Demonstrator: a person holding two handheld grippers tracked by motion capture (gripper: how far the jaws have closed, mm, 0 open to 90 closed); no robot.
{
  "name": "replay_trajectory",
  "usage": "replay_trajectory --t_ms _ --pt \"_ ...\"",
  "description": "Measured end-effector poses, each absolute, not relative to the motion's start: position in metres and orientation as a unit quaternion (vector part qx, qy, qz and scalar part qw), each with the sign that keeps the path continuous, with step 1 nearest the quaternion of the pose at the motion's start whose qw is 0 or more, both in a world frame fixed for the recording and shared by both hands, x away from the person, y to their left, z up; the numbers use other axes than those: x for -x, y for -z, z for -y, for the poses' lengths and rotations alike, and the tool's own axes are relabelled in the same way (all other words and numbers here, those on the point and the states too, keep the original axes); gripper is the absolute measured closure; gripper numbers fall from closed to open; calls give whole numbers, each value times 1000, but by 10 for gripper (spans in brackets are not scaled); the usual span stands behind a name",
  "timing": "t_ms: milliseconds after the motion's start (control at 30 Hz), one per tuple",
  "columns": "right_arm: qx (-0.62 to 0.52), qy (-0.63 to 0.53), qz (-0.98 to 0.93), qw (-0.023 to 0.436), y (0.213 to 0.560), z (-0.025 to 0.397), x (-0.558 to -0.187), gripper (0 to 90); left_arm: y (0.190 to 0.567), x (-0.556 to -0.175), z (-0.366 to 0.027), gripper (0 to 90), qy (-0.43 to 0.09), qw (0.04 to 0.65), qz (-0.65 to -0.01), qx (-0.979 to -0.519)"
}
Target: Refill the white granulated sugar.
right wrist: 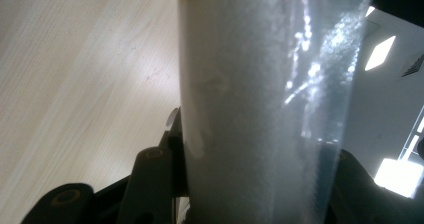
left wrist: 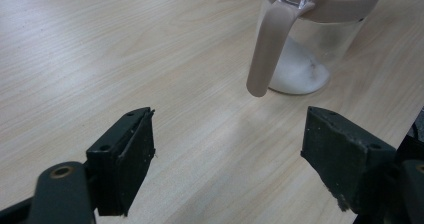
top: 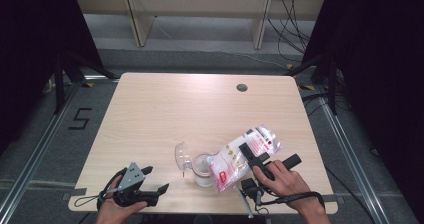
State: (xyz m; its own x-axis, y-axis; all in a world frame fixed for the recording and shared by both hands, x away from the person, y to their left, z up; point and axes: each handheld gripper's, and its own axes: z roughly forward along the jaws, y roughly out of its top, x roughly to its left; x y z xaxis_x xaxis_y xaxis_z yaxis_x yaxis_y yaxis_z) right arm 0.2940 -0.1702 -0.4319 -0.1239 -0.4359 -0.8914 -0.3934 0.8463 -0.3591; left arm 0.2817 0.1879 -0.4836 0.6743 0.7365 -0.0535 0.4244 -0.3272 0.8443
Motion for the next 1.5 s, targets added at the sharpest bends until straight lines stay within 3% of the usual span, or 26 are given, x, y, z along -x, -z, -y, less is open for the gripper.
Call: replay_trajectory --t_ms 1500 --pt "292 23 -744 601 427 168 -291 626 484 -282 -189 204 -177 452 -357 -798"
